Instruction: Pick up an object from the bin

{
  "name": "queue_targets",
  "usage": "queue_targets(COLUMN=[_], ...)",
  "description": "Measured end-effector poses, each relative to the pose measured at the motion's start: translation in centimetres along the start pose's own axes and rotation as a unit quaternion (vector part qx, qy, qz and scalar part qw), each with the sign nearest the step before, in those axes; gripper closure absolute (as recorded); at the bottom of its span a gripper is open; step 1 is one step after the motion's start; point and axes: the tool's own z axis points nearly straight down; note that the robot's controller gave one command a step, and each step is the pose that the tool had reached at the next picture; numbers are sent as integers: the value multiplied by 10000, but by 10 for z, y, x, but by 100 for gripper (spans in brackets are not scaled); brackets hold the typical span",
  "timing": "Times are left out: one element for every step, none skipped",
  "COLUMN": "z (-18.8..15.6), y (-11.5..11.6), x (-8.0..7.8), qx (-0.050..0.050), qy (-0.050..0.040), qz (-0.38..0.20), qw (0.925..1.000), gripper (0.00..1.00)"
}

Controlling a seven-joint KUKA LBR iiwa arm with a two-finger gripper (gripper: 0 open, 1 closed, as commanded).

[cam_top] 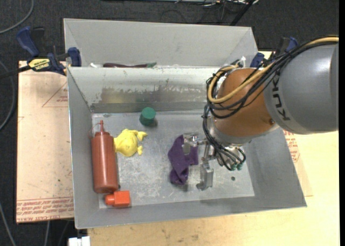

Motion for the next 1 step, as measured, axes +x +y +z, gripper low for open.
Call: queue_targets(z=[8], y=[5], x=[-6], qx=[-5], qy=[-30], qz=[1260], qw=[9920], gripper=[0])
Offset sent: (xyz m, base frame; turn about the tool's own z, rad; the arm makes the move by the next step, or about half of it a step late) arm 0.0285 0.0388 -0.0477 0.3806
